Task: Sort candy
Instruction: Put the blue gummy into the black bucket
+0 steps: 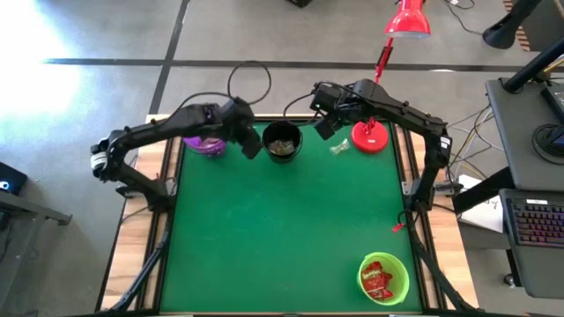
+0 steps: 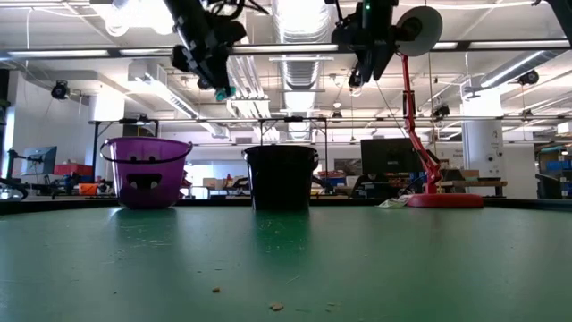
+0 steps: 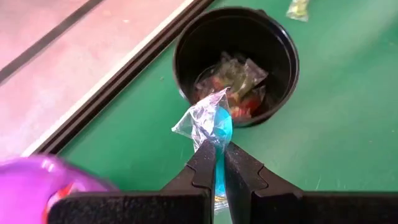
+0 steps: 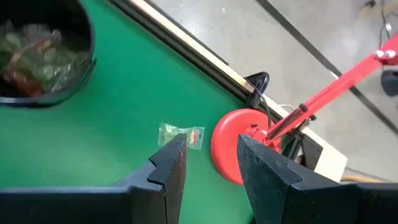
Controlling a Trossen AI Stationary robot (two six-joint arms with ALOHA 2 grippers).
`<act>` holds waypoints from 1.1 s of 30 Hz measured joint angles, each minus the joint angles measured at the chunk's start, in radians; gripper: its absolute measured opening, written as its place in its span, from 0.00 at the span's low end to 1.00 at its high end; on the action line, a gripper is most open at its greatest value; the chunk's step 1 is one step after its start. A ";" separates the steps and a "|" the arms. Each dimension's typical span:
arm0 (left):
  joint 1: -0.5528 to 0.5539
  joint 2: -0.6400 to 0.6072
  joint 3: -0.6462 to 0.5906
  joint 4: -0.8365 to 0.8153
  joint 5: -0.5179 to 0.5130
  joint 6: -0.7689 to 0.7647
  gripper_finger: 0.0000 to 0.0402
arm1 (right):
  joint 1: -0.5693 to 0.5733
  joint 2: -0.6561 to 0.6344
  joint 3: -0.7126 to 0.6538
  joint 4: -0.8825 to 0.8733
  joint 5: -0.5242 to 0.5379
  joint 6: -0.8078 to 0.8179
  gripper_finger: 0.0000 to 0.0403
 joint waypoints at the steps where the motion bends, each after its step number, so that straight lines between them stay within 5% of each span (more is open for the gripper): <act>1: 0.019 0.010 0.000 0.016 0.026 0.023 0.00 | -0.002 0.000 0.000 0.001 0.007 0.013 0.33; 18: 0.206 0.262 0.004 0.255 0.445 0.282 0.00 | -0.011 0.001 0.000 0.001 0.011 -0.100 0.33; 33: 0.207 0.410 0.209 0.195 0.449 0.484 0.00 | -0.015 0.002 0.000 0.003 0.010 -0.111 0.33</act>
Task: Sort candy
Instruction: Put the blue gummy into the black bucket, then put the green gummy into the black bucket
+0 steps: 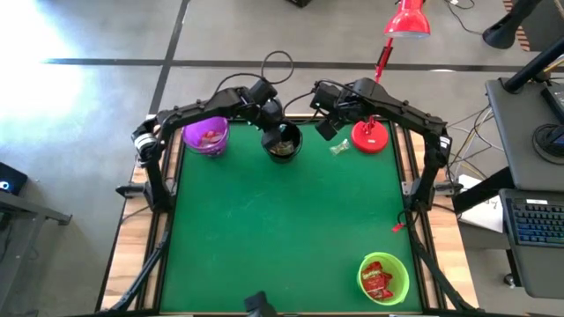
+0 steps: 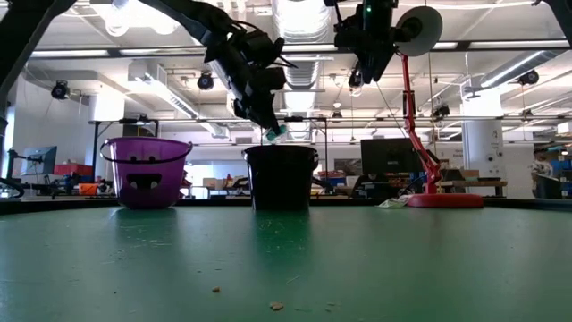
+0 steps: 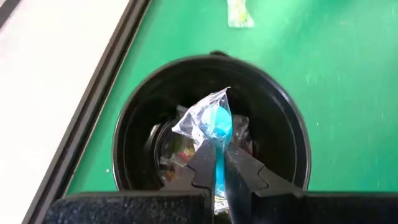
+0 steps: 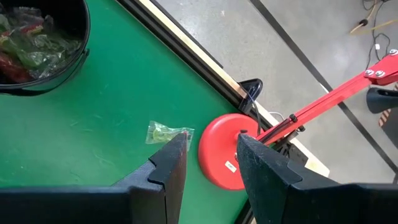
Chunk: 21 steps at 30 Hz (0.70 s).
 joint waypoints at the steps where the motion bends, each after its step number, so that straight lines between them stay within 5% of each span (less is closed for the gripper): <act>1: 0.001 0.000 0.001 -0.010 0.000 0.013 0.00 | 0.000 0.000 0.000 0.000 0.000 0.000 0.33; 16: 0.002 -0.003 -0.006 -0.110 0.025 0.118 0.22 | 0.000 0.000 0.000 -0.002 -0.011 0.079 0.33; 21: 0.002 -0.003 0.066 -0.261 0.025 0.145 0.27 | 0.000 -0.009 -0.002 -0.004 -0.122 0.062 0.33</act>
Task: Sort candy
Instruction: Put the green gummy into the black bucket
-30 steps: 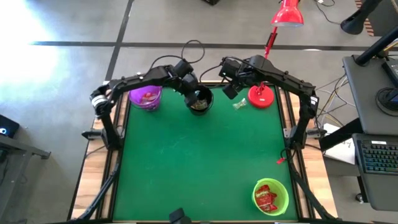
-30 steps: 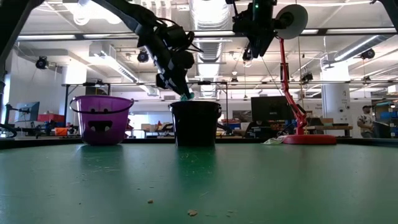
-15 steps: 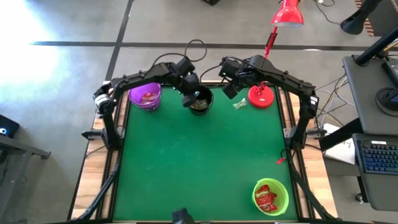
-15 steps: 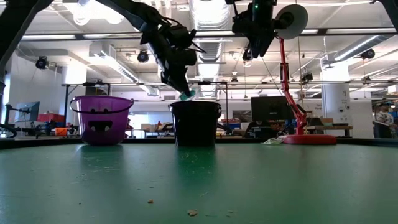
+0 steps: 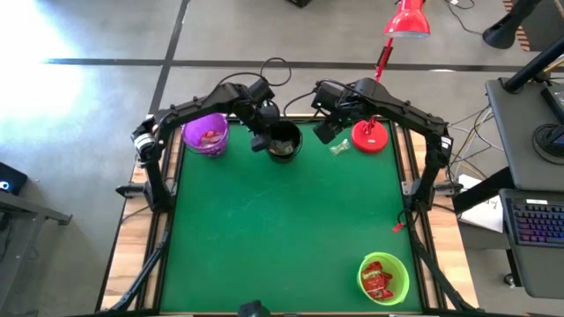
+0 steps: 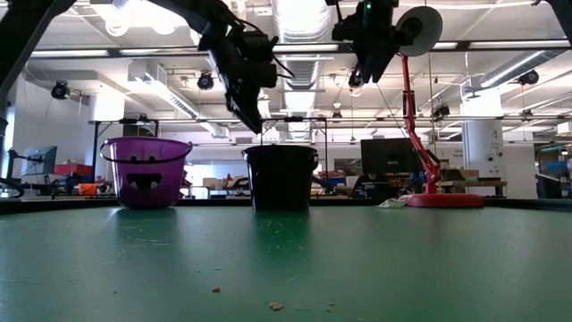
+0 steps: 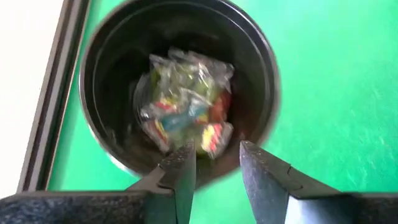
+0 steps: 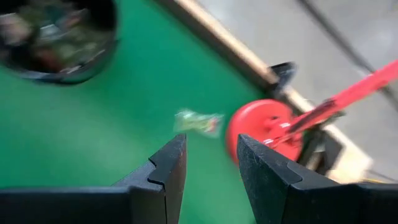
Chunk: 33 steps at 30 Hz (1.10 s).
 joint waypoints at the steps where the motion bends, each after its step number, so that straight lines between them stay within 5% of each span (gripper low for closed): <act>1: 0.000 -0.001 0.021 -0.036 0.000 0.018 0.27 | 0.003 -0.008 0.000 0.000 -0.034 -0.001 0.33; 11: 0.000 -0.021 0.232 -0.286 0.000 0.116 0.27 | 0.026 -0.117 -0.035 0.000 -0.065 -0.085 0.33; 19: 0.016 -0.111 0.249 -0.298 -0.002 0.127 0.27 | -0.035 -0.128 -0.204 0.002 -0.192 -0.332 0.33; 33: 0.015 -0.270 0.227 -0.361 -0.010 0.096 0.27 | -0.080 -0.079 -0.381 0.092 -0.097 -0.331 0.33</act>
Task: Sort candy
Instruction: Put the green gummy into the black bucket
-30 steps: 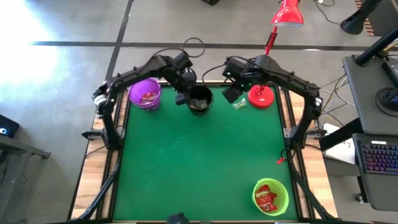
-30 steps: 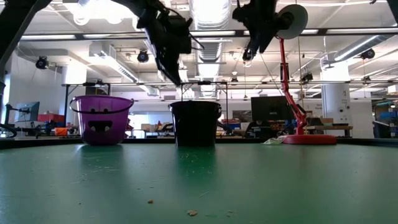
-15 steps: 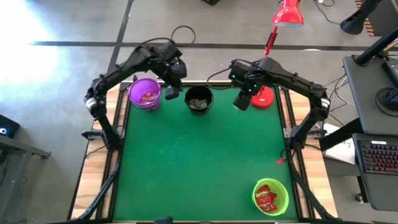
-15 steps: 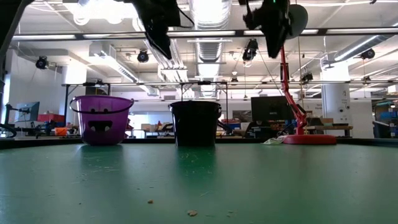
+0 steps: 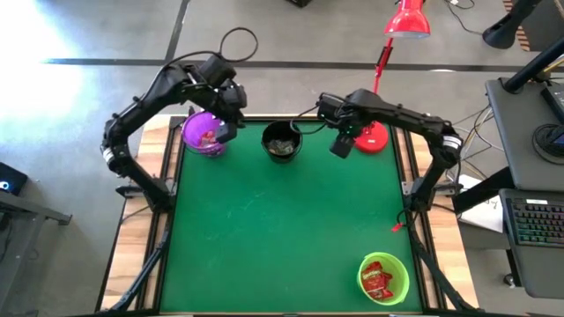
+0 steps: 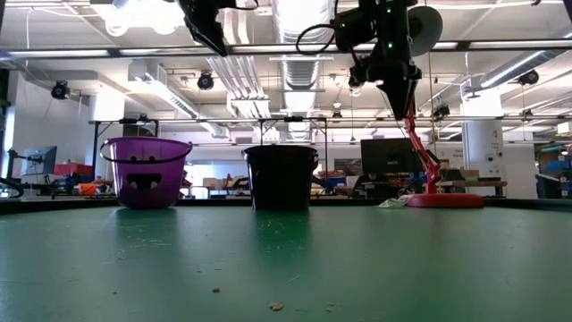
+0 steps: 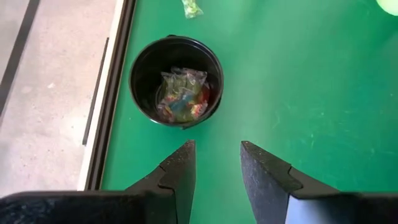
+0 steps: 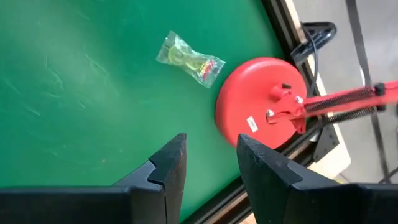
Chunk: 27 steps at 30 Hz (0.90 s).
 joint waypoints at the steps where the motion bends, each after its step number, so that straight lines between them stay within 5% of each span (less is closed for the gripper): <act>1: 0.000 -0.010 -0.005 -0.001 -0.001 -0.005 0.27 | 0.000 0.005 -0.004 0.008 0.000 -0.020 0.33; 13: 0.000 -0.063 -0.025 -0.011 -0.001 -0.032 0.27 | -0.002 0.075 -0.013 0.137 0.001 -0.231 0.33; 27: 0.000 -0.064 -0.025 -0.068 -0.001 -0.072 0.27 | -0.005 0.090 -0.047 0.145 -0.021 -0.289 0.37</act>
